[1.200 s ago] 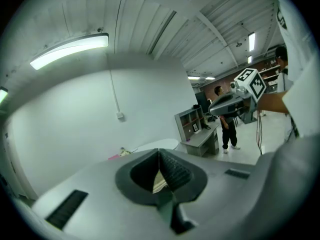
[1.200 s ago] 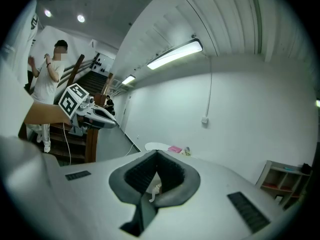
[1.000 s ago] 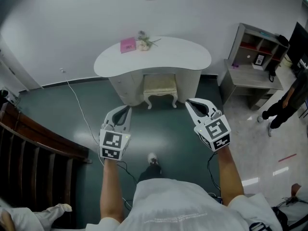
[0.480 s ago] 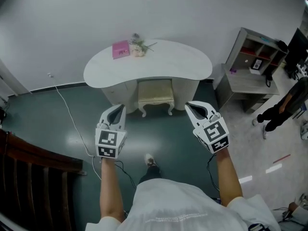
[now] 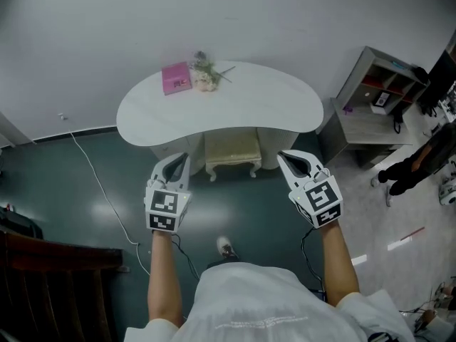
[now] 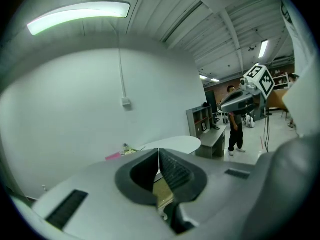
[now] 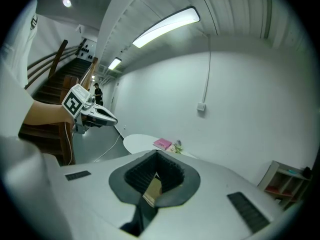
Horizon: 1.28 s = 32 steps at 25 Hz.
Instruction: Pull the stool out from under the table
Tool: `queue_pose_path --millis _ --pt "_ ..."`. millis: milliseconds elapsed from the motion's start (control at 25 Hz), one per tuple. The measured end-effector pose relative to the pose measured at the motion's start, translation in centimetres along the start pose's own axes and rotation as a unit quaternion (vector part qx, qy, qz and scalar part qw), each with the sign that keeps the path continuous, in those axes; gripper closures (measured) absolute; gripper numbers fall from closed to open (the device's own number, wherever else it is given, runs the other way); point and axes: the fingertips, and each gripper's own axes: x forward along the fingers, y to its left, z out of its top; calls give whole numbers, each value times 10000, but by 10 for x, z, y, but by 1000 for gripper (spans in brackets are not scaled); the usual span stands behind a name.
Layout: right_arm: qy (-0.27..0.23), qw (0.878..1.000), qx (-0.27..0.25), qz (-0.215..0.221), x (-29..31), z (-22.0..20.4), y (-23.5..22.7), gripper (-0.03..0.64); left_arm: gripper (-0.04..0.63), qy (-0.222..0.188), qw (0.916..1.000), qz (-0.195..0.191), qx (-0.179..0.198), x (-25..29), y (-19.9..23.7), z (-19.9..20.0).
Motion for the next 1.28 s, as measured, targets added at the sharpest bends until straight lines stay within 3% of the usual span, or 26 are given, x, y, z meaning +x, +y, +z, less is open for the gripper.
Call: queue_pose_path --millis 160,360,640,840,1120,1280 --pt "94 9999 5 144 38 1 5 603 577 151 9998 -129 -1 21 22 -17" --pt "207 9985 454 234 72 -10 14 603 577 412 9986 -321 -55 45 40 -44" --pt "380 9959 809 104 99 -36 14 603 577 732 9957 -538 -157 63 41 -83" --pt "636 9940 860 249 121 -57 19 601 577 968 9930 -625 -249 75 39 -103" --pt "936 9911 870 373 140 -92 20 601 577 586 9935 -880 -412 97 18 -115" --pt "1065 9892 921 407 158 -120 13 601 577 675 9920 -921 -531 121 8 -140"
